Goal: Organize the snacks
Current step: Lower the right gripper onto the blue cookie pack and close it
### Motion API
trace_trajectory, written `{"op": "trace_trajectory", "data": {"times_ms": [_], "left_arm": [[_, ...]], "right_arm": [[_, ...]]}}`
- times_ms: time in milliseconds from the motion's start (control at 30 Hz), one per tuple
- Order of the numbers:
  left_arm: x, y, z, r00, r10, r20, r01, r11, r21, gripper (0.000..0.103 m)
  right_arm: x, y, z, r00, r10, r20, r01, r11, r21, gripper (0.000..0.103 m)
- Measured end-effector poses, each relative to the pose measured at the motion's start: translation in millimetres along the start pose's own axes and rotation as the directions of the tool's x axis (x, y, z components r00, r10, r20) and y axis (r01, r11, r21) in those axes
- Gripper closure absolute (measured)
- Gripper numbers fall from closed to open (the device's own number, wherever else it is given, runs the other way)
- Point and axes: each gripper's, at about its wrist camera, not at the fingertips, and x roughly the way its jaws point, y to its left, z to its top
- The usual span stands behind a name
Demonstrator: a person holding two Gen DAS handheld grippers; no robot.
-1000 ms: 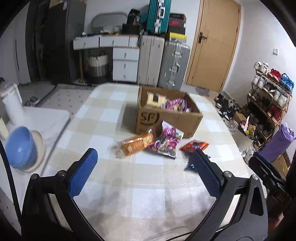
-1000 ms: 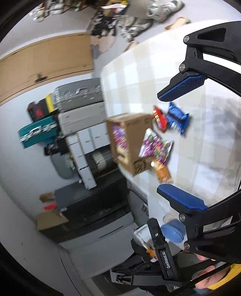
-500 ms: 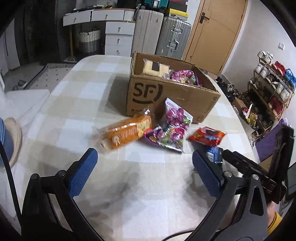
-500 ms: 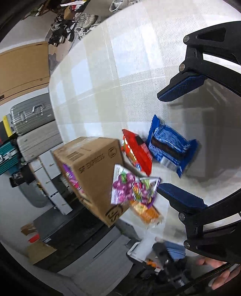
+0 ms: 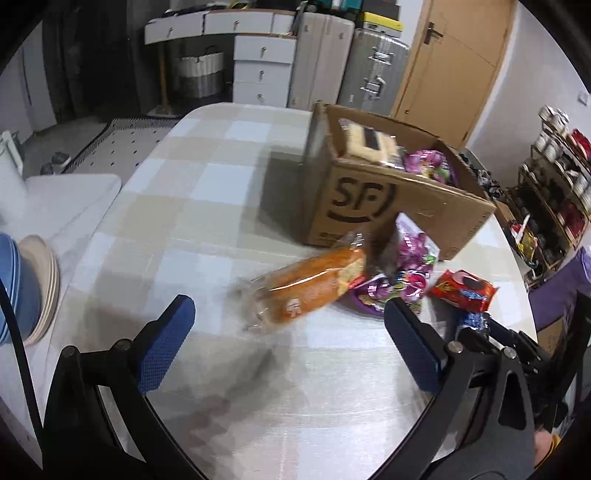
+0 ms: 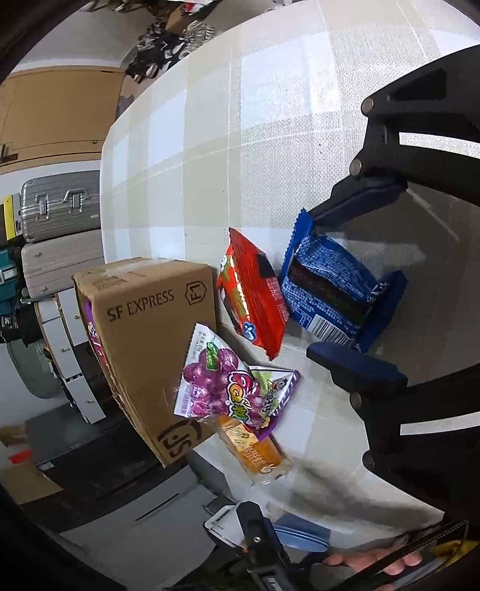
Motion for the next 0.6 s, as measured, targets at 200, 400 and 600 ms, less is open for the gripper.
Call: {"op": "trace_trajectory", "data": {"times_ms": [200,400,600], "left_arm": [[0,20,-2,1.0,0.01,-0.012,-0.01,0.998,-0.055,0.001],[3,31,-5,0.999,0.017,-0.035,-0.019,0.997,-0.07,0.001],[3,41,-5,0.999,0.02,-0.042,-0.023,0.995,-0.093,0.001]], "right_arm": [[-1,7,-4,1.0,-0.015,-0.004,0.015,1.0,-0.024,0.05],[-2,7,-6,1.0,0.02,-0.017,-0.02,1.0,-0.003,0.058],[-4,6,-10,0.999,0.049,-0.021,-0.049,0.999,0.023,0.059]]}}
